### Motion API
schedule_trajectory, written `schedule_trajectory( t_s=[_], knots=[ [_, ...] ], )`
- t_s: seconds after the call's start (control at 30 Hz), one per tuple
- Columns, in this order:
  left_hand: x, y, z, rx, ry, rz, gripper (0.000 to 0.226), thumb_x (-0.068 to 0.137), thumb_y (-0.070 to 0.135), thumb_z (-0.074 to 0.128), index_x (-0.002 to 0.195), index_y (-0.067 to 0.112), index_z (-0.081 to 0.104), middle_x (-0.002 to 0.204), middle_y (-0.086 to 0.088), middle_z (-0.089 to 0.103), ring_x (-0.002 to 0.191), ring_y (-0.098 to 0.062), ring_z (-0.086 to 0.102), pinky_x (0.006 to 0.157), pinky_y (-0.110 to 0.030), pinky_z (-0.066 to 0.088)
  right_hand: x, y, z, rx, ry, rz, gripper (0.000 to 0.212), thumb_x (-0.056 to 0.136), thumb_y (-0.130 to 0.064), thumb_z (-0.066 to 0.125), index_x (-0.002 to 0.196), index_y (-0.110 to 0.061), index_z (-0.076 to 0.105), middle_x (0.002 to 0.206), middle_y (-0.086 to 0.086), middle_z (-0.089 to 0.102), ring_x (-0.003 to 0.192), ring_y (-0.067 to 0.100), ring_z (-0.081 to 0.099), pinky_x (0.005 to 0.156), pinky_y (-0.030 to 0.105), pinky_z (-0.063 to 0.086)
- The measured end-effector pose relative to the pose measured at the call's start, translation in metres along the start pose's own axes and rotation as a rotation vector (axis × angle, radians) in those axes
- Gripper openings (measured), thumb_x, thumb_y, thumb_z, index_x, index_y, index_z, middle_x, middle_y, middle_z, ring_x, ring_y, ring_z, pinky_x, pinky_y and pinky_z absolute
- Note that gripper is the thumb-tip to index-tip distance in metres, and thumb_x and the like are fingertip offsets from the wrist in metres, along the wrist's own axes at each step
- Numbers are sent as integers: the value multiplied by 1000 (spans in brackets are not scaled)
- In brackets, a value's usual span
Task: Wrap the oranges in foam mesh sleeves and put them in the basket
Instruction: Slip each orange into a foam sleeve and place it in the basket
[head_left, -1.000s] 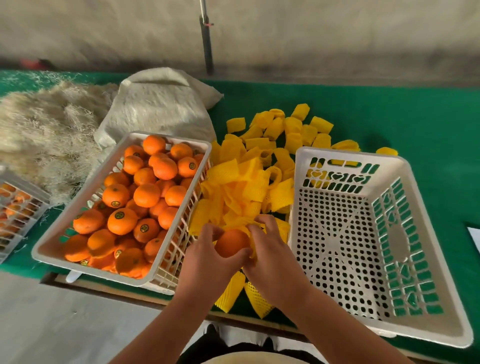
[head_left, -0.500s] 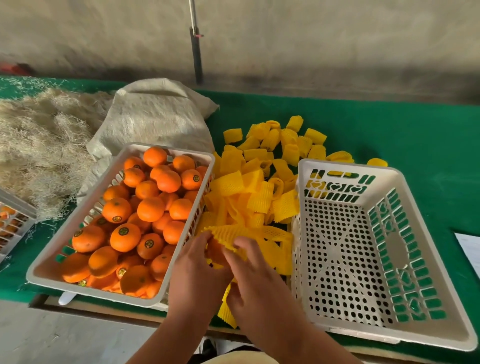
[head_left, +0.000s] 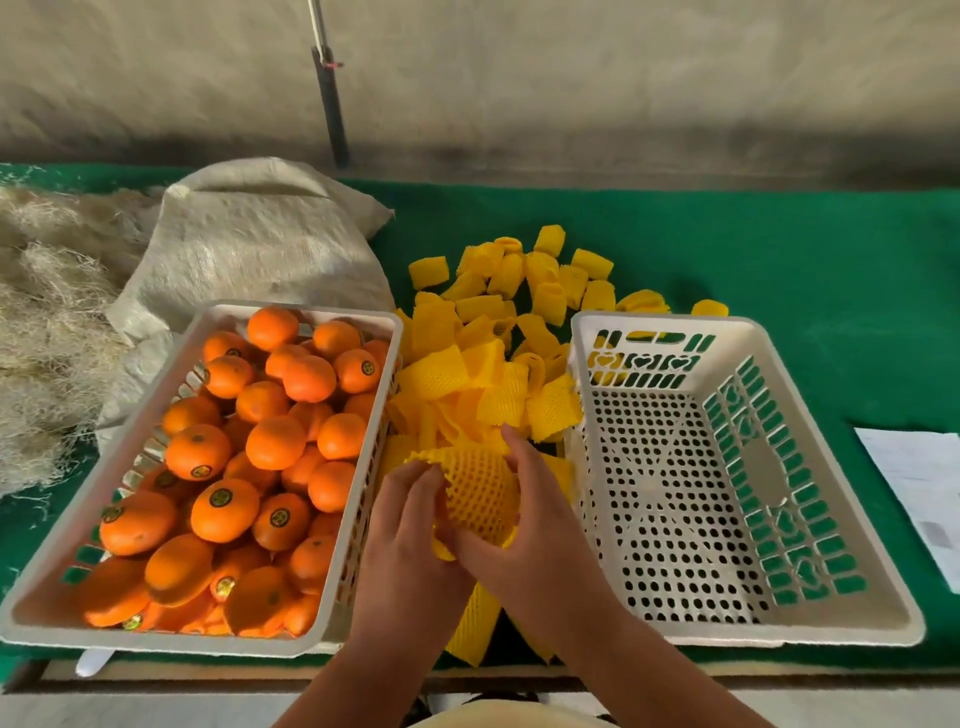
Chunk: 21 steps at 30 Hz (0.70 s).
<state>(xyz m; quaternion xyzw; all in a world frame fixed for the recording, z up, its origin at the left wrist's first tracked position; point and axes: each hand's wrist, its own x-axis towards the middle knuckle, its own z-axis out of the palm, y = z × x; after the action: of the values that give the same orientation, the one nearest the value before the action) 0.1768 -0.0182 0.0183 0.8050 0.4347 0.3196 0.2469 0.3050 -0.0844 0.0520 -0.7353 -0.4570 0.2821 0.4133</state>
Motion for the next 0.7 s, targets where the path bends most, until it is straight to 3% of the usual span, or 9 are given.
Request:
schedule_trajectory(
  t_s=[0.1,0.23,0.3,0.37,0.43,0.5,0.57,0.63,0.7],
  knots=[
    [1,-4,2,47,-23,44,88,67,26,93,139,16,44,141,1,42,124,-8,42,94,-28,43,5,0,11,-6,118,67,100,74,-70,75,151,-59,12,136,-33,31,127,-6,37,80,2,40],
    [6,-4,2,54,-79,35,77,71,25,91,136,19,50,140,1,49,125,-18,52,93,-31,47,14,3,14,48,208,123,95,73,-64,76,151,-53,22,143,-22,43,131,4,46,102,27,51],
    [6,-5,-2,32,-93,48,62,78,26,88,132,21,59,139,5,56,124,-17,58,94,-31,50,18,6,9,50,188,120,91,76,-60,77,151,-51,27,143,-23,43,132,2,45,107,30,49],
    [5,-7,-12,-100,-73,92,39,85,29,75,123,31,67,138,15,59,123,-7,59,91,-24,54,22,11,2,30,165,91,86,78,-57,78,150,-49,30,141,-27,42,131,-2,44,106,29,49],
    [6,-9,-21,-293,-39,69,29,85,32,63,114,36,67,131,14,62,119,-11,63,80,-20,59,26,14,-7,31,132,73,84,79,-55,79,149,-47,34,138,-29,42,129,-2,45,103,34,53],
    [16,-9,-25,-542,-22,-172,35,86,49,65,118,36,65,127,17,61,117,-13,63,72,-25,62,30,17,-15,40,67,32,83,80,-50,80,149,-46,34,139,-30,39,129,-1,45,101,38,54],
    [34,-4,-21,-868,-231,-601,62,73,73,75,124,38,65,126,20,62,116,-12,64,74,-41,65,33,18,-18,13,-23,-54,82,81,-44,80,149,-45,34,141,-29,37,131,-2,42,100,37,55],
    [49,-10,-13,-1085,-514,-850,65,68,61,86,122,28,72,127,1,70,115,-27,70,81,-53,63,35,19,-17,-4,-122,-122,85,82,-40,79,152,-47,31,148,-27,32,138,-2,36,105,34,52],
    [59,-15,-8,-1140,-558,-860,59,72,47,91,122,23,73,126,-13,72,114,-35,71,86,-51,62,38,25,-15,46,-186,-129,99,81,-50,83,158,-51,20,160,-28,18,148,-4,23,114,28,42]
  ],
)
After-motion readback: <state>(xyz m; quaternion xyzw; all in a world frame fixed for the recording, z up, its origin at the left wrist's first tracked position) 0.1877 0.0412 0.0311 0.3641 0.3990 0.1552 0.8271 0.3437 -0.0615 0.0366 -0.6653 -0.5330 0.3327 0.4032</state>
